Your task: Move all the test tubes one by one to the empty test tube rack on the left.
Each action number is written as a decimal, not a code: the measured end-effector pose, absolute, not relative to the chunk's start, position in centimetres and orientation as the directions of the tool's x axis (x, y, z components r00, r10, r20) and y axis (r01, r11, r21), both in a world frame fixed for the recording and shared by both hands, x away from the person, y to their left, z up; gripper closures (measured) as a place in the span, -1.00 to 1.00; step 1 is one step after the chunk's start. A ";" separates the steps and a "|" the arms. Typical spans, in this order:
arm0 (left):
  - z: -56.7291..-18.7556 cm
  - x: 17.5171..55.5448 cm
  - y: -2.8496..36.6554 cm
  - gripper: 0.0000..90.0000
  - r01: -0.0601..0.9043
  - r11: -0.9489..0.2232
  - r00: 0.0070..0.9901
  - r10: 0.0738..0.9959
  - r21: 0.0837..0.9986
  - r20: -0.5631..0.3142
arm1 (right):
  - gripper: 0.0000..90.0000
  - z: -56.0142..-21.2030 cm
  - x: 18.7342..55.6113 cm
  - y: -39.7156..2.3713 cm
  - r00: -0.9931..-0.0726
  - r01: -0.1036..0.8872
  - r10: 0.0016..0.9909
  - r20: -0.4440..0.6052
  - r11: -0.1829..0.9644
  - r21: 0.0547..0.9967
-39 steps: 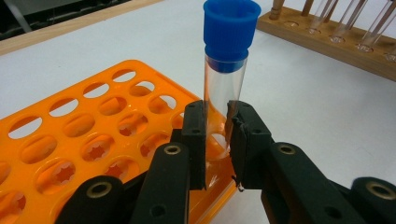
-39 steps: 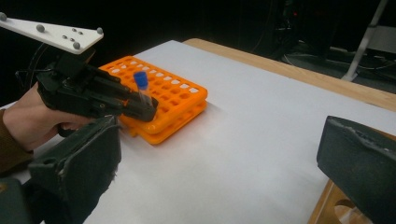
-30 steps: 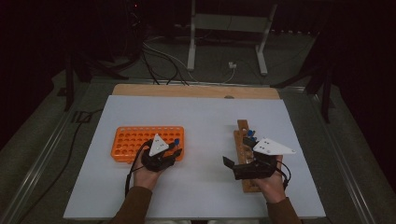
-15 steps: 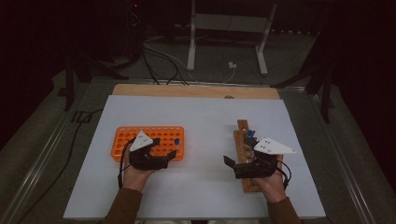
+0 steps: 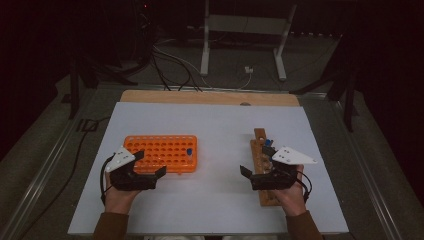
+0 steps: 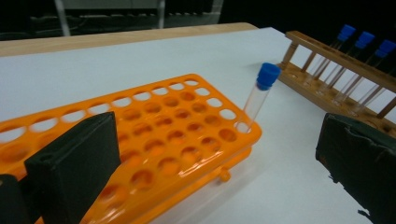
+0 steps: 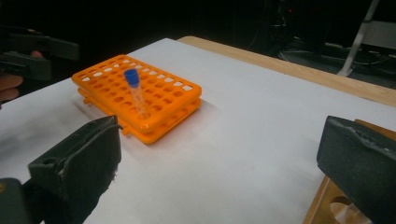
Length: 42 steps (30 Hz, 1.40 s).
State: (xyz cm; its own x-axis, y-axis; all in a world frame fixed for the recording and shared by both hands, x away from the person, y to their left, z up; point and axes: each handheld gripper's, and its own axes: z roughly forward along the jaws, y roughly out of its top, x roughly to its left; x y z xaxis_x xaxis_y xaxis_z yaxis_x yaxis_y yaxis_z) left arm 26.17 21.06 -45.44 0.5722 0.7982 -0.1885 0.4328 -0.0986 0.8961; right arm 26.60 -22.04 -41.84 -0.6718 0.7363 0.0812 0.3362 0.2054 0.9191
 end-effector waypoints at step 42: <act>-46.9 25.1 20.8 -0.99 0.374 -0.160 0.537 0.841 0.914 -0.072 | 0.03 -45.5 24.7 -29.3 -0.616 0.410 0.783 0.079 0.234 0.882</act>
